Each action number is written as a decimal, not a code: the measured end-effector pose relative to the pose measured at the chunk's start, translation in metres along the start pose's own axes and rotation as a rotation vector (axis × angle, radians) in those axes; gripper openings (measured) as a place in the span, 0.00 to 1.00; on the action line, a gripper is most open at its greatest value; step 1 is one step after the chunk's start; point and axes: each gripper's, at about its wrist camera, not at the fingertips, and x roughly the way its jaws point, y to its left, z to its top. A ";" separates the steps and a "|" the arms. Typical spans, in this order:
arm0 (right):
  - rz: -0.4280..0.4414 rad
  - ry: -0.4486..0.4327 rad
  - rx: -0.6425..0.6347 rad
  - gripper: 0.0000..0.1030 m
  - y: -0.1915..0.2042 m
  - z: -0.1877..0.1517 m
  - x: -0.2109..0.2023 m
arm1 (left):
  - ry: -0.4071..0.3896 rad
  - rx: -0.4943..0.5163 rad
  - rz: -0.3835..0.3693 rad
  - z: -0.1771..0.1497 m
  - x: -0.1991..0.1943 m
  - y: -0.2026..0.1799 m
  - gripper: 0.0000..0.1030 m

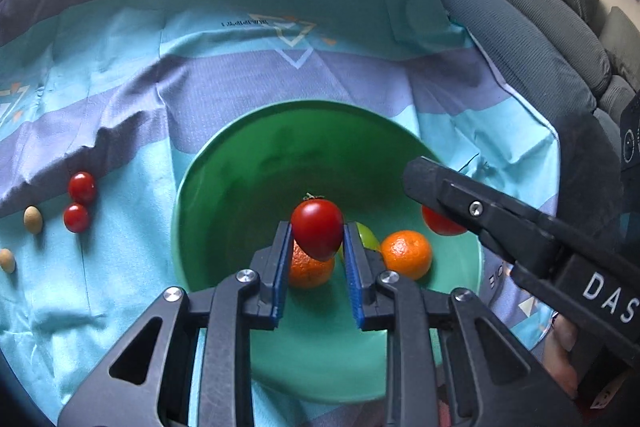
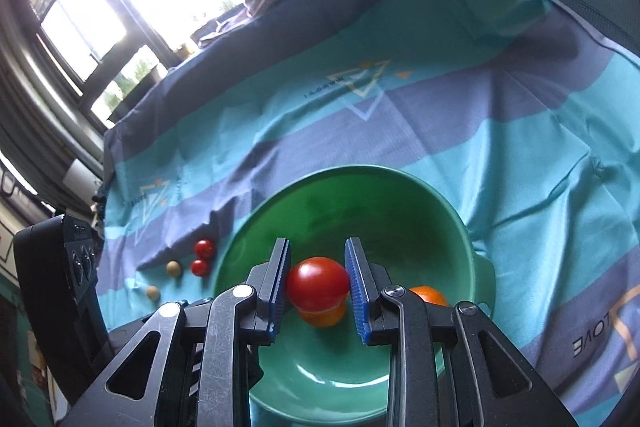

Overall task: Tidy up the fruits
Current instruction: 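Carry both red cherry tomatoes over the green bowl and open both grippers, then move both grippers to the two tan round fruits and close on them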

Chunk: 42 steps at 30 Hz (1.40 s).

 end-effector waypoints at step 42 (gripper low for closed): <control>-0.124 -0.032 -0.060 0.49 0.038 -0.002 0.009 | -0.240 -0.138 0.261 -0.018 -0.137 0.142 0.65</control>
